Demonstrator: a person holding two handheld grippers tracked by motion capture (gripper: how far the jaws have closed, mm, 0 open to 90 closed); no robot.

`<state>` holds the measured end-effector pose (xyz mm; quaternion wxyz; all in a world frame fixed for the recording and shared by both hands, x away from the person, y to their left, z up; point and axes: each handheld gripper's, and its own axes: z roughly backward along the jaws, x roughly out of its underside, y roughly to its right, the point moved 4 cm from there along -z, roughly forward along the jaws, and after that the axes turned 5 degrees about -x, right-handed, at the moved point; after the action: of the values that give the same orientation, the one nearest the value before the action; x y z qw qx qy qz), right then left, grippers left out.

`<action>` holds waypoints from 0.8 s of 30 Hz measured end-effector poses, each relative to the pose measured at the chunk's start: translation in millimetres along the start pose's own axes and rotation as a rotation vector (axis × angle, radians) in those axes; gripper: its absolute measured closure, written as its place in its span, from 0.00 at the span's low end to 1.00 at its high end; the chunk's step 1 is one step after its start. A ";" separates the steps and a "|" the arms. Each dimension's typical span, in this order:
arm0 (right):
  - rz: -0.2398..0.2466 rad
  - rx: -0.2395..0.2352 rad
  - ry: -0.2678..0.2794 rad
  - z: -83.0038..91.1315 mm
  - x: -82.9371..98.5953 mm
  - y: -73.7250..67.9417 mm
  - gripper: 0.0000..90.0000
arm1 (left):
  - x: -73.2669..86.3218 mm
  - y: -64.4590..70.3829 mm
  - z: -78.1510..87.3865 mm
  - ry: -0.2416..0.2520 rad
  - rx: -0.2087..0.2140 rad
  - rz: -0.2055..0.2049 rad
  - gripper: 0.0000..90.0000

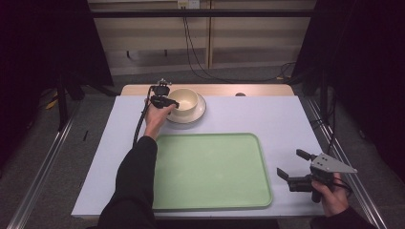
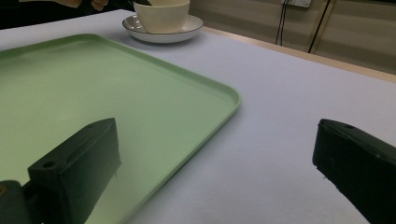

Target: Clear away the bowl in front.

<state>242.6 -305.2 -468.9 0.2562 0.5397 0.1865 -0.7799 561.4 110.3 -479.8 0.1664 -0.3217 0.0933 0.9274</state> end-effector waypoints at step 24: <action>-0.006 0.000 0.002 1.0 0.2 1.4 0.01 | 0.3 -4.0 -0.7 0.009 0.067 0.118 0.93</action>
<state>242.7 -306.9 -468.8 0.2534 0.5398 0.1883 -0.7803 563.1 113.8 -480.8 0.1214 -0.3141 0.1437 0.9306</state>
